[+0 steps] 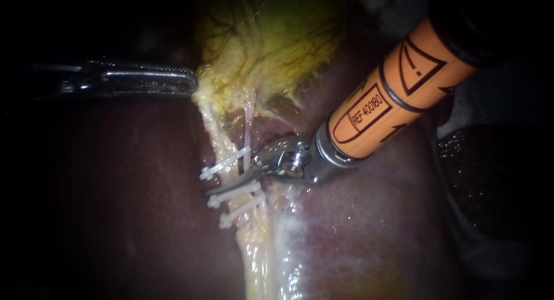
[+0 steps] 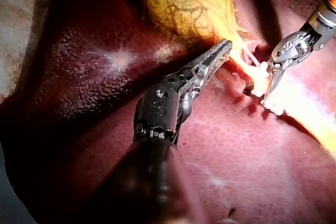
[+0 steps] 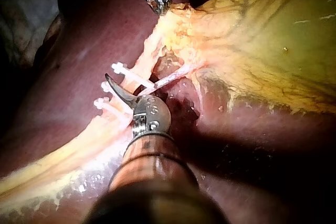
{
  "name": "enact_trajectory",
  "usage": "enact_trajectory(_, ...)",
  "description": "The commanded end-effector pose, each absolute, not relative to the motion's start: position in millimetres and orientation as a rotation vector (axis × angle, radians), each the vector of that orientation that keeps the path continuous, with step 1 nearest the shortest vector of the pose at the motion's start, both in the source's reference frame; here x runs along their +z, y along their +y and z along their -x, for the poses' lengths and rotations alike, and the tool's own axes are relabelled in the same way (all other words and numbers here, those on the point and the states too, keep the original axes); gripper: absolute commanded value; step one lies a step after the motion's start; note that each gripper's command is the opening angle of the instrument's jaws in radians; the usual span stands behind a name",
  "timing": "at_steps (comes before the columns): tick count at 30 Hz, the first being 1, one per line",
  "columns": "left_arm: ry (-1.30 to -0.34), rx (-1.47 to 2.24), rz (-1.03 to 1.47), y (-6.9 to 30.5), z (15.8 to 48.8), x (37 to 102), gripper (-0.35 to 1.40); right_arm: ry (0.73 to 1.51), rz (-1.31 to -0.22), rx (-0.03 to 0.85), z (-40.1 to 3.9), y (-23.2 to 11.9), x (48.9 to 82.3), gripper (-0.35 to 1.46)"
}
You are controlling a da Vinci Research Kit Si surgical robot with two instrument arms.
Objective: Go to the cutting position left tube
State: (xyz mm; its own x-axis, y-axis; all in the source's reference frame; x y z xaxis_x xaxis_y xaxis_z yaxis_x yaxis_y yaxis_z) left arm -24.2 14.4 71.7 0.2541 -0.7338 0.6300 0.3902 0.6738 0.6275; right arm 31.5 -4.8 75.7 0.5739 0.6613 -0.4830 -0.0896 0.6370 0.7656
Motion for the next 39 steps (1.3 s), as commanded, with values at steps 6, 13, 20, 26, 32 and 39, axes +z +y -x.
enact_trajectory(6,-1.063,-0.788,-0.38,14.5,24.2,71.8,-0.35,0.854,-0.77,0.486,-30.3,-4.7,75.7,1.22)
enact_trajectory(13,-1.063,-0.787,-0.38,14.5,24.1,71.7,-0.35,0.862,-0.749,0.498,-26.6,-3.5,75.2,1.24)
enact_trajectory(20,-1.063,-0.787,-0.381,14.5,24.0,71.7,-0.35,0.864,-0.757,0.498,-23.1,-2.0,74.3,1.24)
enact_trajectory(26,-1.063,-0.787,-0.381,14.5,23.9,71.7,-0.35,0.87,-0.76,0.473,-21.6,-1.8,73.9,1.25)
enact_trajectory(32,-1.063,-0.787,-0.381,14.5,23.9,71.7,-0.35,0.914,-0.86,0.38,-20.8,-1.8,73.0,1.25)
enact_trajectory(39,-1.063,-0.787,-0.381,14.5,23.9,71.7,-0.35,0.973,-0.921,0.295,-21.4,-2.3,72.5,1.25)
